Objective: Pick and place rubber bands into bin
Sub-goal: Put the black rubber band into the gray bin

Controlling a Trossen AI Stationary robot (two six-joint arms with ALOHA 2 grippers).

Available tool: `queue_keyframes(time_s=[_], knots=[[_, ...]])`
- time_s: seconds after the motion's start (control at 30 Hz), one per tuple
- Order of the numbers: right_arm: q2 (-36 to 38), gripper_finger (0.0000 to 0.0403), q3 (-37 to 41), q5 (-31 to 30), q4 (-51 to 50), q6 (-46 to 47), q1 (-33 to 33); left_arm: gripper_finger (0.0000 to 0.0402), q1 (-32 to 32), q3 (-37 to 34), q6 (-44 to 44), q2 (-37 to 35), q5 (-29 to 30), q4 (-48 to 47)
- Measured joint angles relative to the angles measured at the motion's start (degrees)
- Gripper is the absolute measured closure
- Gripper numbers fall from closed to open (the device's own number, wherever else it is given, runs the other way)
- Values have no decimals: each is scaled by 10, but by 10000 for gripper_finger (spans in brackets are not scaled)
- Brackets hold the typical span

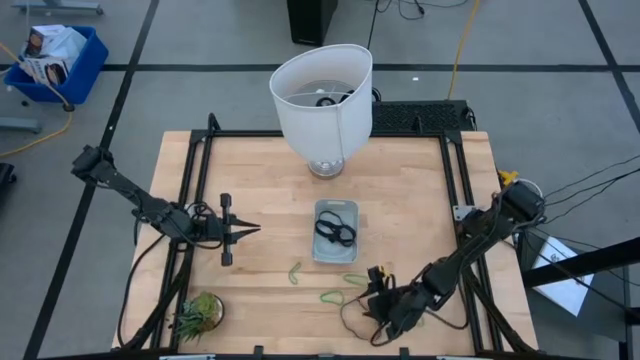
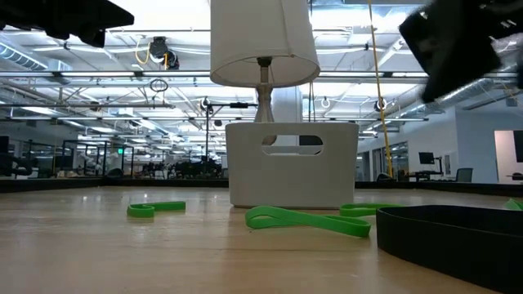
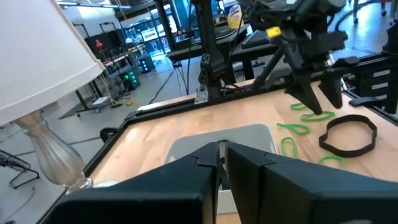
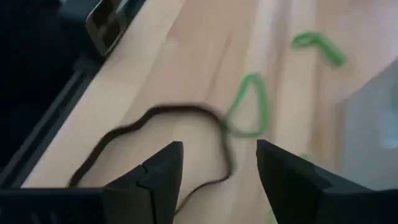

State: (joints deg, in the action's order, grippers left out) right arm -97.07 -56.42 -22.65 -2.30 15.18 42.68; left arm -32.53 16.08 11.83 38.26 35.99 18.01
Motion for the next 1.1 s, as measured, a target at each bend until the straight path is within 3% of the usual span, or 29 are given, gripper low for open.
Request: queue_keyframes(time_s=[0.47,0.77,1.1], knots=[[-97,206,-5,4,4,80,12,366,0,0,-5,0,0,0],[-108,209,-6,4,1,115,12,366,0,0,-5,0,0,-4],[-98,247,-5,1,-25,128,12,366,0,0,-6,0,0,-4]])
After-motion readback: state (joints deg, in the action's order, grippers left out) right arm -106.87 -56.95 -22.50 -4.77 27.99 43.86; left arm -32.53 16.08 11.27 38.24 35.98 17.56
